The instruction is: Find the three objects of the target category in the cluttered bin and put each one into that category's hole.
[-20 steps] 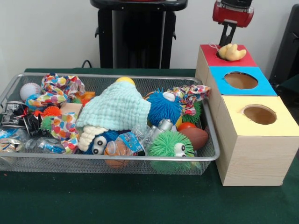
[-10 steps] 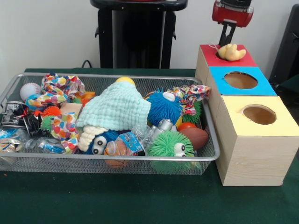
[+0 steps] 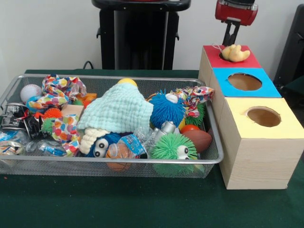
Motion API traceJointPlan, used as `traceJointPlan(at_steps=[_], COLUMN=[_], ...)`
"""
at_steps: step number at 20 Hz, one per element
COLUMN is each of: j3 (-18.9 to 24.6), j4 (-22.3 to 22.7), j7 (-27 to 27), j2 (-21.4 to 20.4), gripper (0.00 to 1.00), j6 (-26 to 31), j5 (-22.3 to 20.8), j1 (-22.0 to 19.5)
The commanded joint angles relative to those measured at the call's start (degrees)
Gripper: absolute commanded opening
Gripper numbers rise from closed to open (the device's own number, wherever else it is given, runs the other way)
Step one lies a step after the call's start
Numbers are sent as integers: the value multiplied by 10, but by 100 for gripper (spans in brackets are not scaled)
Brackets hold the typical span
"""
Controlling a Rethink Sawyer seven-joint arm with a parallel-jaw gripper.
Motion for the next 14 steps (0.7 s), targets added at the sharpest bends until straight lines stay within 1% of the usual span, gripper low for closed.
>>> traceJointPlan(at_steps=[1,4,6,9,14], j3=[36,31,27,17,26], j4=[-51,-62,-71,-96,-124], j7=[43,46,45,39,12], j2=[-6,-5,-2,-2,-1], gripper=[0,0,0,0,0], j6=[71,75,68,77,96], j5=[8,7,3,-5,-19], j1=[-17,-12,-10,-3,-14])
